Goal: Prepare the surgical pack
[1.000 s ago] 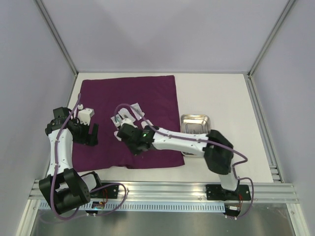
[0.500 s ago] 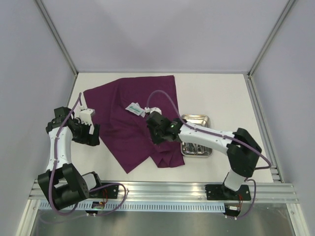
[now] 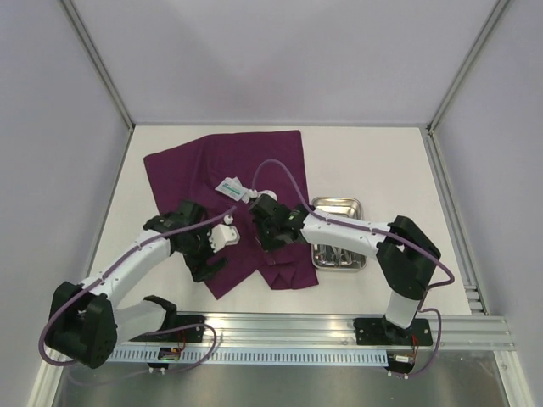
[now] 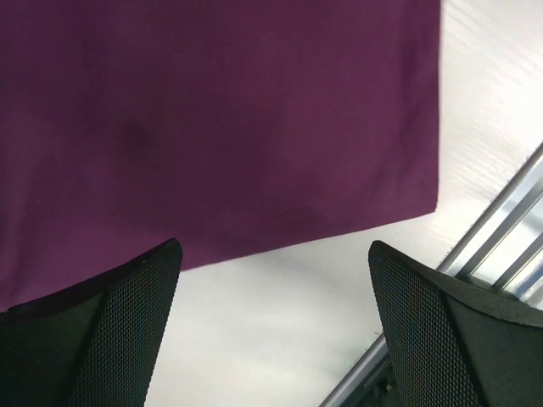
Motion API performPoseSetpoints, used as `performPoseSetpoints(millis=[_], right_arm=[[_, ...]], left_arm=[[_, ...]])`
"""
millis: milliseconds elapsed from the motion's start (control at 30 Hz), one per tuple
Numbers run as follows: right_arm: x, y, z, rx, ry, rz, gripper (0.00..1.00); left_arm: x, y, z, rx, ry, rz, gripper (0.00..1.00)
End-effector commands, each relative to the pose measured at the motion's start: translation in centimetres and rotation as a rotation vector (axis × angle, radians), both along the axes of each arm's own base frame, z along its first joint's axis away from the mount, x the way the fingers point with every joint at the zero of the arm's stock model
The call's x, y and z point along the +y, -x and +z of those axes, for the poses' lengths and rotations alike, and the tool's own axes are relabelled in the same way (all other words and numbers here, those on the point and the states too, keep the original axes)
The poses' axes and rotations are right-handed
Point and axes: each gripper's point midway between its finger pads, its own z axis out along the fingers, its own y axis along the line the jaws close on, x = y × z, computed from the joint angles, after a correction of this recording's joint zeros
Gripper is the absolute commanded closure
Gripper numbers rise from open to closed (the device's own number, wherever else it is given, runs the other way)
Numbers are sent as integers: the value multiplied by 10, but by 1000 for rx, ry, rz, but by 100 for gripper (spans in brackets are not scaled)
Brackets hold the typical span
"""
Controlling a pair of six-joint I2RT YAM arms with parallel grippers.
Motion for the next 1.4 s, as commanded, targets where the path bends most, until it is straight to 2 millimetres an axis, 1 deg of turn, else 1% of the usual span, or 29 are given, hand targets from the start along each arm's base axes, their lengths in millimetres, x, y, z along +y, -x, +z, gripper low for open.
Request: performPoseSetpoints(millis=[0, 33, 67, 133, 167, 233, 267, 300, 333, 367, 433, 467, 500, 533, 567, 600, 633, 667, 700, 767, 800, 900, 1067, 1100, 1133, 1200, 1367], right_arm=[[0, -10, 9, 1, -61, -46, 95], [0, -9, 7, 9, -61, -44, 95], [-1, -8, 5, 16, -54, -46, 95], [-3, -7, 0, 23, -44, -46, 95], [-4, -6, -3, 27, -40, -48, 96], [-6, -5, -7, 34, -31, -47, 97], [-7, -4, -10, 38, -27, -49, 98], [-9, -2, -13, 43, -19, -45, 99], [-10, -1, -15, 47, -14, -43, 100], [-12, 1, -16, 53, -11, -42, 99], [-13, 3, -11, 49, -21, -40, 99], [-16, 4, -11, 50, -18, -42, 99], [-17, 4, -9, 43, -17, -43, 100], [-19, 5, -4, 39, -22, -41, 100], [-21, 5, -2, 36, -21, -41, 99], [-22, 6, -1, 36, -19, -38, 100], [-23, 8, 0, 37, -20, -34, 99], [-24, 8, 1, 38, -20, -31, 99], [-25, 10, -1, 45, -17, -28, 99], [-26, 13, -1, 54, -19, -24, 99], [-26, 16, -1, 64, -24, -18, 99], [-29, 20, -1, 70, -24, -8, 100], [-40, 25, -17, 91, 26, 5, 99], [-35, 30, -19, 117, 7, 25, 99], [-33, 30, -22, 125, 10, 27, 99], [-30, 30, -22, 129, -2, 29, 100], [-26, 28, -13, 117, -14, 45, 98]], left_arm=[[-20, 8, -16, -50, -54, -185, 0], [-20, 14, -25, -35, -73, -204, 0], [-21, 11, -30, -48, -97, -214, 0], [-22, 13, -48, -32, -149, -241, 0], [-14, 10, -57, -19, -205, -224, 2], [-8, 5, -65, -23, -251, -206, 10], [-6, 5, -68, -19, -264, -203, 21], [-4, 7, -71, -1, -279, -198, 27], [-4, 7, -71, 4, -276, -201, 30], [-4, 8, -70, -1, -271, -202, 37], [-4, 12, -71, 5, -263, -219, 44], [-4, 13, -71, 7, -260, -224, 51], [-2, 17, -72, 19, -267, -230, 55], [-1, 18, -72, 24, -271, -231, 63], [1, 22, -73, 35, -276, -233, 67], [5, 26, -74, 49, -287, -241, 74], [8, 28, -74, 49, -297, -245, 89], [10, 28, -74, 40, -304, -247, 100], [15, 32, -77, 40, -321, -246, 100], [23, 31, -75, 17, -353, -252, 100], [27, 35, -75, 23, -365, -256, 100], [31, 39, -73, 18, -367, -261, 100], [46, 36, -69, -5, -404, -248, 100], [51, 39, -69, 12, -411, -245, 100], [57, 37, -68, 13, -415, -219, 100], [67, 41, -66, 31, -434, -224, 100], [91, 44, -56, 44, -440, -173, 100]])
